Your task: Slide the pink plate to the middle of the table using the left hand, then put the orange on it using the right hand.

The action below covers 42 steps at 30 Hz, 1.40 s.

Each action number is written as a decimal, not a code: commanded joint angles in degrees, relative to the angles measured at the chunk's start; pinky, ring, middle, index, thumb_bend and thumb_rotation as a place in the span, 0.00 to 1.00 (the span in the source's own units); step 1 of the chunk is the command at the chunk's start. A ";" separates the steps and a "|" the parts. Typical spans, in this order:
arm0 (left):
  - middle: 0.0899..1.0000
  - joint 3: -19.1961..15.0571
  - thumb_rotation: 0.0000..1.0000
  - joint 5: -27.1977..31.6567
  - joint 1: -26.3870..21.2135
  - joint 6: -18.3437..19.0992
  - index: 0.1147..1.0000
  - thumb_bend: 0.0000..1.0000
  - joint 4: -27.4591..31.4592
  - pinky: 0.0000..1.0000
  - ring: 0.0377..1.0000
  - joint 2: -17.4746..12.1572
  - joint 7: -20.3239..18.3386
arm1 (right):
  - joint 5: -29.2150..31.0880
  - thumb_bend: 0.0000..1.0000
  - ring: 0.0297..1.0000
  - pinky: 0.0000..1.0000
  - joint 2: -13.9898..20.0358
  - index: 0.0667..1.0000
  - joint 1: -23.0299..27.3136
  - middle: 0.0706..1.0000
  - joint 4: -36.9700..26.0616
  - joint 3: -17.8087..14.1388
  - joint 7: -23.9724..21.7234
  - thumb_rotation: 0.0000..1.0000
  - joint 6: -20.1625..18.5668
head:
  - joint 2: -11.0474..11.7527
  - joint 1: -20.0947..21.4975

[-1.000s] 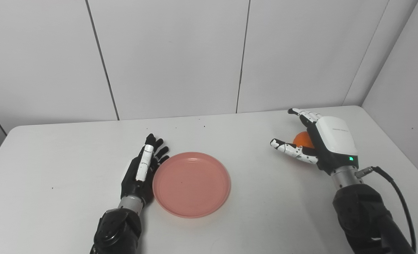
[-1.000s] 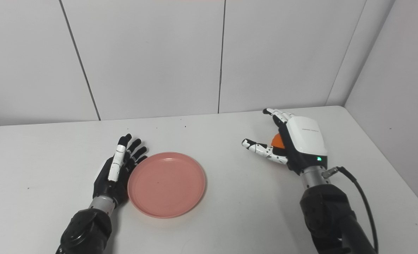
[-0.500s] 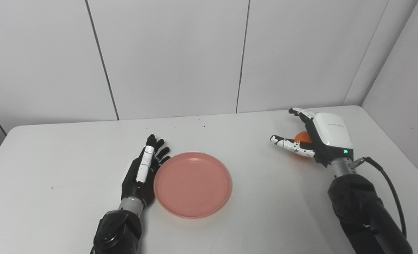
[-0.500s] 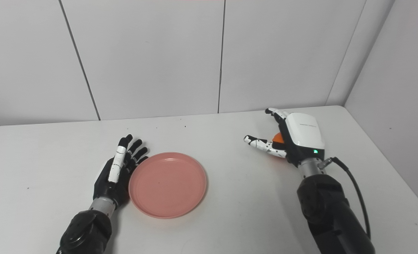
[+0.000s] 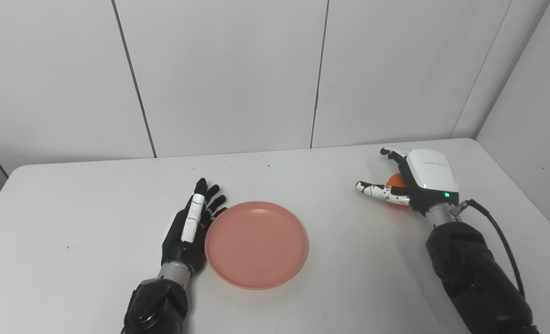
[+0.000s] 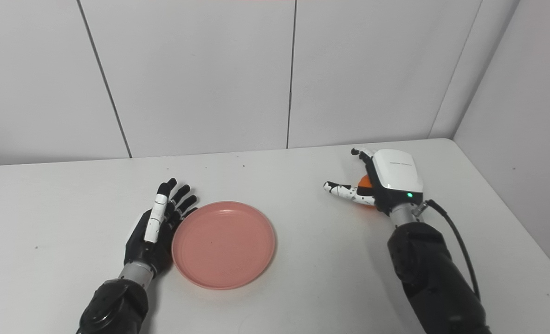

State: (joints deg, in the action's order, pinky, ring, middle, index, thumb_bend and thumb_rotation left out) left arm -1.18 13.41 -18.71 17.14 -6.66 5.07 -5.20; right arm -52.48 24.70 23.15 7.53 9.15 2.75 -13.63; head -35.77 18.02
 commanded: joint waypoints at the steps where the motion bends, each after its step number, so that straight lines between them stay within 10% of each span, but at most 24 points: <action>1: 0.94 0.07 0.76 0.06 -0.05 1.10 1.00 0.82 0.98 0.87 0.91 0.32 0.30 | -0.95 0.83 0.72 0.71 1.92 0.74 2.79 0.72 0.06 0.03 2.01 0.89 0.91 | 0.08 -0.01; 42: 0.95 1.18 0.81 -0.92 1.07 0.74 1.00 0.83 1.23 0.89 0.91 -0.62 -0.16 | -1.15 0.81 0.72 0.69 4.99 0.77 4.04 0.74 8.25 4.45 3.69 0.84 0.23 | 0.02 -1.47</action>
State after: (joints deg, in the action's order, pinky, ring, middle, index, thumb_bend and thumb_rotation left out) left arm -0.45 13.12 -17.68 17.14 -5.57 4.65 -5.23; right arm -53.42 28.97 24.89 17.22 14.05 5.32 -13.41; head -35.77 16.61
